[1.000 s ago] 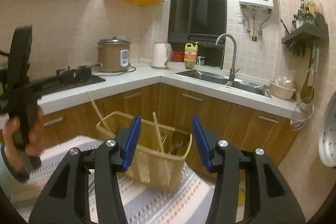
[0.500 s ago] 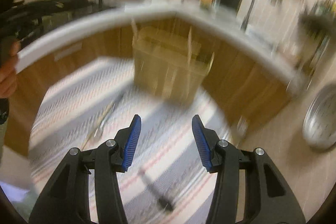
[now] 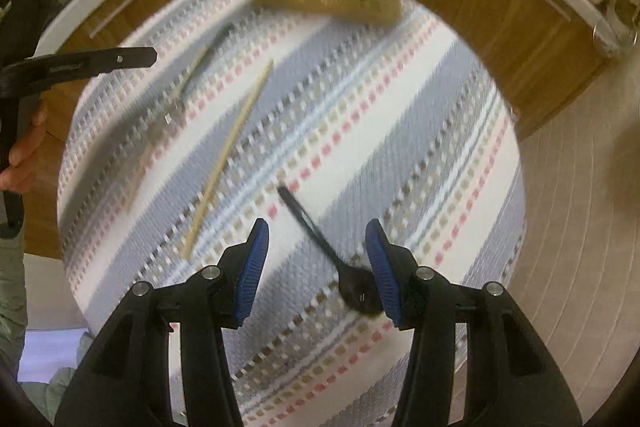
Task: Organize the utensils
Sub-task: 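Lower the right tool and grasp the black spoon while the left tool grasps a chopstick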
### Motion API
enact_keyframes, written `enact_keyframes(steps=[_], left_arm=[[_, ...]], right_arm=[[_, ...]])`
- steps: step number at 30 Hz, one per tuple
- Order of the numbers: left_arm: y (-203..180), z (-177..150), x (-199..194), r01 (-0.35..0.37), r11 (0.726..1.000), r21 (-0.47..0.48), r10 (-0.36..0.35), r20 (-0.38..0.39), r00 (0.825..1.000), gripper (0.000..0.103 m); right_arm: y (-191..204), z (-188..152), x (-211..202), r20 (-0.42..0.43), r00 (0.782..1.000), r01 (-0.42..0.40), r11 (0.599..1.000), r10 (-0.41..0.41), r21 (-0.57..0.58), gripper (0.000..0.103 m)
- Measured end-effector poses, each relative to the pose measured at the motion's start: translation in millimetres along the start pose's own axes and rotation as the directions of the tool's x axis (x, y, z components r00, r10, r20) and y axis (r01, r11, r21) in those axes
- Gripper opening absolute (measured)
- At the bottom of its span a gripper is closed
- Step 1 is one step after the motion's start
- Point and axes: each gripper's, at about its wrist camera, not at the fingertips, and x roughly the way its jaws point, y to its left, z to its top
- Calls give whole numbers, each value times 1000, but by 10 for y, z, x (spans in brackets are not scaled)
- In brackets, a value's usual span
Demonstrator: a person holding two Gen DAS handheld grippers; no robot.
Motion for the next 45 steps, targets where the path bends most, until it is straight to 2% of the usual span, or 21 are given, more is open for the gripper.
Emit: enact_keyframes(steps=[9, 15, 19, 22, 25, 27, 30, 31, 32, 34, 38, 41, 45], left_arm=[[29, -76, 351, -8, 1000, 21, 8, 5, 1000, 22], [-13, -73, 399, -18, 999, 35, 17, 28, 999, 22], [-80, -75, 410, -54, 997, 57, 52, 38, 998, 23], [-159, -78, 431, -96, 992, 82, 92, 44, 995, 23], [-170, -71, 435, -99, 992, 84, 96, 38, 995, 22], [-139, -66, 433, -97, 992, 80, 95, 33, 995, 10], [-83, -40, 437, -89, 993, 79, 88, 22, 996, 6], [-54, -34, 429, -78, 994, 76, 77, 16, 997, 5], [-31, -29, 424, -67, 995, 74, 67, 10, 998, 5], [-7, -11, 419, -49, 996, 79, 49, -1, 999, 5], [42, 9, 407, -24, 995, 98, 27, -29, 999, 4], [53, -17, 384, -27, 991, 132, 33, -46, 998, 3], [79, -40, 369, -23, 989, 147, 32, -65, 997, 3]], right_arm=[[-79, -145, -9, 9, 999, -42, 997, 41, 58, 47], [-54, -114, -30, 17, 999, -30, 998, 29, 47, 47], [-110, -79, 28, 14, 1000, -19, 998, 18, 58, 47], [-116, -25, 155, -11, 999, 43, 999, -42, 28, 47], [-111, 18, 298, -56, 998, 39, 999, -39, 3, 47], [-72, 45, 354, -70, 997, 35, 999, -37, -27, 47], [2, 92, 424, -87, 996, 29, 997, -36, -72, 46], [23, 103, 448, -96, 995, 29, 996, -37, -82, 44], [52, 113, 484, -113, 993, 30, 995, -41, -97, 36], [102, 126, 483, -114, 992, 37, 992, -51, -121, 32], [165, 135, 475, -123, 992, 7, 992, -23, -124, 7], [141, 155, 462, -106, 994, -8, 998, 1, -68, 5], [-26, 226, 393, -33, 999, -39, 998, 41, 55, 5]])
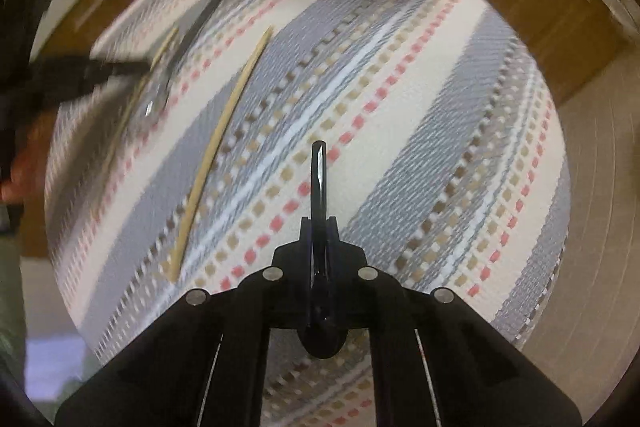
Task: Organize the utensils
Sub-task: 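Lower the right tool and grasp the black spoon while the left tool grasps a chopstick, then lift the black spoon with the right tool while the left tool lifts the chopstick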
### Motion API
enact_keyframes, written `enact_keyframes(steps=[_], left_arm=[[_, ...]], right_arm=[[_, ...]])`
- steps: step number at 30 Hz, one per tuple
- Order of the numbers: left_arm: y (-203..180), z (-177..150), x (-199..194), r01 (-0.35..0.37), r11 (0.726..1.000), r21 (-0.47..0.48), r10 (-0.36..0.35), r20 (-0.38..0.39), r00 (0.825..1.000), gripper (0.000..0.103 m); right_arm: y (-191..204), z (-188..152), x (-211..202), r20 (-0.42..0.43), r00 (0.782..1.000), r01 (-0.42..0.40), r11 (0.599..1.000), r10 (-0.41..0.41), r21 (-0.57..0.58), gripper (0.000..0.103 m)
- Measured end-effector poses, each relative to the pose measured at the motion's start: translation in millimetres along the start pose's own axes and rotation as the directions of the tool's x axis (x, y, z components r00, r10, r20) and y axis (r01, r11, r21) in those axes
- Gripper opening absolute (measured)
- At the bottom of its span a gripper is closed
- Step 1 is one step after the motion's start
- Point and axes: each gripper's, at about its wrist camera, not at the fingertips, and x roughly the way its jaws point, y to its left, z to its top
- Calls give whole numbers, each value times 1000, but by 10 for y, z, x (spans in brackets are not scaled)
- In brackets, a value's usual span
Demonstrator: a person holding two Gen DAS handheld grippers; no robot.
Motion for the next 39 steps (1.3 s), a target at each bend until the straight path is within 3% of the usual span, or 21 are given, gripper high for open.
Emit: enact_keyframes(steps=[4, 7, 11, 14, 15, 17, 18, 22, 26, 31, 39], left_arm=[[37, -27, -18, 17, 1000, -18, -17, -25, 1000, 5], [38, -33, -28, 10, 1000, -22, -11, -31, 999, 8], [17, -39, -33, 11, 1000, -29, -11, -24, 1000, 20], [-67, -60, -30, -25, 1000, -7, 25, -10, 1000, 20], [-104, -70, -25, -53, 999, 8, 53, -6, 999, 20], [-155, -81, -10, -120, 992, 27, 119, 4, 993, 6], [-175, -93, -12, -137, 990, 36, 137, 11, 991, 5], [-205, -147, -44, -147, 989, 33, 146, 50, 988, 4], [-204, -162, -209, -119, 993, 12, 116, 146, 982, 4], [-225, -89, -609, -26, 999, -38, 38, 337, 941, 4], [-291, 50, -1112, 107, 992, -62, -54, 566, 823, 4]], right_arm=[[-181, 59, -31, 33, 999, -44, 994, 41, 100, 5], [-230, 76, -32, 41, 998, -45, 993, 41, 105, 5], [-207, 6, 36, 35, 998, -55, 993, 52, 106, 5], [-188, -33, 10, 39, 998, -49, 994, 45, 94, 5], [-166, -56, 24, 38, 998, -46, 995, 43, 91, 5], [-140, -47, 25, 39, 999, -38, 996, 35, 79, 5], [-140, -66, 55, 42, 999, -37, 996, 33, 77, 5], [-161, -83, 40, 76, 996, -56, 995, 50, 86, 5], [-201, -125, -103, 166, 982, -102, 991, 88, 81, 5], [-184, -170, -354, 292, 951, -121, 992, 103, 44, 5], [-42, 47, -614, 441, 890, -116, 993, 115, -26, 5]])
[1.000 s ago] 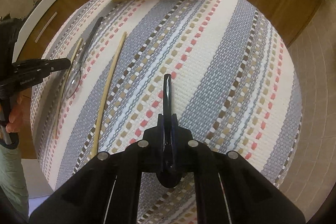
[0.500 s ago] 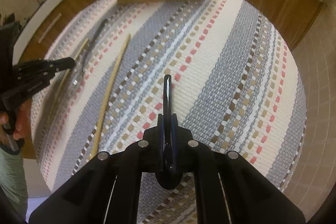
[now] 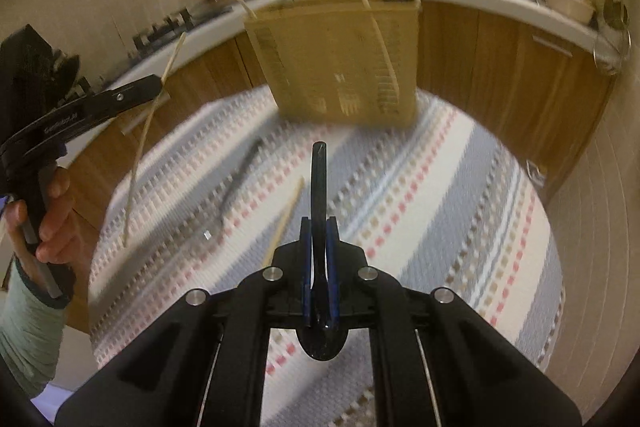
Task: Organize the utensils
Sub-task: 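Lift the black spoon with the right tool while the left tool lifts the chopstick, then carry the black spoon and chopstick over the beige holder and lower them inside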
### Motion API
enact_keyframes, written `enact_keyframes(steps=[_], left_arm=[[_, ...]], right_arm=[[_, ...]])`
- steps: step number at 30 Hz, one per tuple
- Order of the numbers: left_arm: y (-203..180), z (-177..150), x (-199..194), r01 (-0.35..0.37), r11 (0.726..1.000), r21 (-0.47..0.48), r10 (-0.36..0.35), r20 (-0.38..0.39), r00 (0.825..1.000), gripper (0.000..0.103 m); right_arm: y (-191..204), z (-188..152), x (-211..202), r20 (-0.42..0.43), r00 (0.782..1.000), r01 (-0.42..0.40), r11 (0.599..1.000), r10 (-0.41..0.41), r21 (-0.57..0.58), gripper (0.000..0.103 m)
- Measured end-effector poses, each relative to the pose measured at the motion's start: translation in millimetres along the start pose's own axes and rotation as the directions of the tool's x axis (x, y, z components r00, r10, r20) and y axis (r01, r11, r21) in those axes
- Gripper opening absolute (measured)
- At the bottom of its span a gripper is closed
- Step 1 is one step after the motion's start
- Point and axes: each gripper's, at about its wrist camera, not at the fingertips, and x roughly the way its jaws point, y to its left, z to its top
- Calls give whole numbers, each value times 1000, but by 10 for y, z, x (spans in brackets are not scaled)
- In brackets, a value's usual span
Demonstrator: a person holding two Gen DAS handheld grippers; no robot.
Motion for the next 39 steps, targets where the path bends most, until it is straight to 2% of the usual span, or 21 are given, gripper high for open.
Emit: enact_keyframes(steps=[3, 7, 13, 15, 18, 21, 25, 32, 36, 39], left_arm=[[1, 188, -54, 37, 999, -34, -34, 78, 996, 4], [-9, 502, -86, 65, 996, -60, -52, 193, 980, 4], [-58, 933, 47, 74, 995, -61, -50, 324, 945, 4], [-118, 1050, 147, 56, 998, -42, -37, 361, 932, 4], [-160, 1164, 314, 30, 999, -17, -21, 391, 920, 4], [-88, 1257, 468, 36, 999, -30, -21, 407, 913, 4], [-39, 1388, 664, -5, 999, -35, 19, 435, 900, 4], [-17, 1520, 852, -48, 999, -19, 52, 476, 878, 4], [-75, 1494, 964, -114, 994, -1, 98, 504, 858, 4], [-103, 1452, 1023, -151, 989, 2, 129, 512, 849, 4]], right_arm=[[15, 158, -48, 71, 997, -7, 1000, 8, -10, 5], [-14, 419, -113, 171, 985, 7, 1000, -4, -15, 5], [-109, 860, -96, 257, 966, 10, 1000, -8, -5, 5], [-153, 974, -91, 287, 958, 21, 1000, -17, -9, 5], [-250, 1134, -116, 343, 939, 25, 1000, -22, -5, 5], [-361, 1303, -104, 386, 922, 17, 1000, -19, 9, 5], [-471, 1557, -41, 435, 901, -1, 1000, -8, 22, 5], [-538, 1801, 159, 473, 881, -37, 999, 29, 8, 5], [-592, 1830, 330, 485, 874, -19, 1000, 14, 6, 5], [-620, 1817, 443, 481, 877, 7, 1000, -9, 6, 5]])
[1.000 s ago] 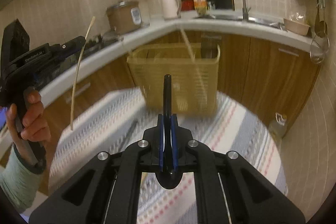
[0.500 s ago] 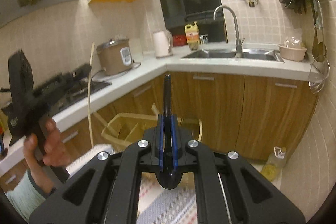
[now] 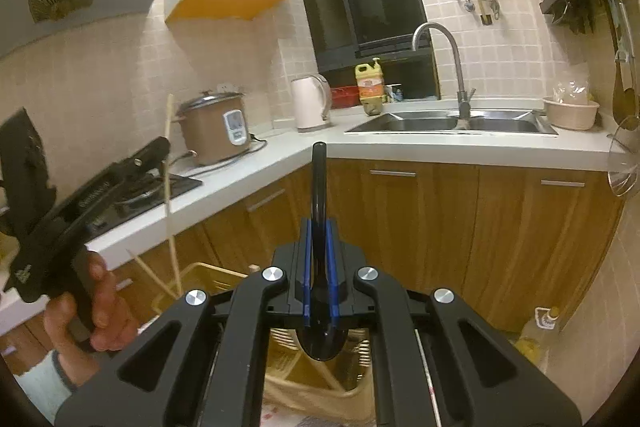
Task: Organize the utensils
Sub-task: 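Carry the black spoon and chopstick over the beige holder and lower them inside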
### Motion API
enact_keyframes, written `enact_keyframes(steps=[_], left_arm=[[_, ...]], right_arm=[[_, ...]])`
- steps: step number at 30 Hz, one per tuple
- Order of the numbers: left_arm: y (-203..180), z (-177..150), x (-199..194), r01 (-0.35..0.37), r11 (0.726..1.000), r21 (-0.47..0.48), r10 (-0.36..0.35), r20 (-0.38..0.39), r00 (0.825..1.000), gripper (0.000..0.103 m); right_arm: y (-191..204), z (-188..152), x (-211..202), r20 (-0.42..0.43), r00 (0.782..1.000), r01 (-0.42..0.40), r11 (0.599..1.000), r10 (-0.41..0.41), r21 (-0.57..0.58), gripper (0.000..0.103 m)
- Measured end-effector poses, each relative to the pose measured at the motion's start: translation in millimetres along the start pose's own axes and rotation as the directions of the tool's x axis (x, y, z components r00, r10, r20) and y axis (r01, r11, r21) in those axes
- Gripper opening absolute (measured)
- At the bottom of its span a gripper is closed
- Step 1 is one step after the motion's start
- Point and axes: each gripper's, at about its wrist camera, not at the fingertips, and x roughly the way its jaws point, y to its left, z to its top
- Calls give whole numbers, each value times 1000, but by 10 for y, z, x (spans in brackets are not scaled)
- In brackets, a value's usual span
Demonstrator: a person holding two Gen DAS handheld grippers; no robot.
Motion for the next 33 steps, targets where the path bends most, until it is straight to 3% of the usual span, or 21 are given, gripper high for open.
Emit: enact_keyframes(steps=[9, 18, 33], left_arm=[[-53, -201, 64, -56, 998, 42, 56, 18, 998, 4], [-70, -276, 0, -54, 997, 46, 53, 10, 999, 4], [-24, -337, -114, -53, 998, 42, 53, 1, 999, 4]], right_arm=[[-159, -133, 145, -9, 1000, -1, 1000, 2, 29, 5], [-124, -192, 82, -9, 1000, -9, 1000, 9, 22, 5], [-7, -265, 2, 97, 995, -8, 999, 13, -48, 5]])
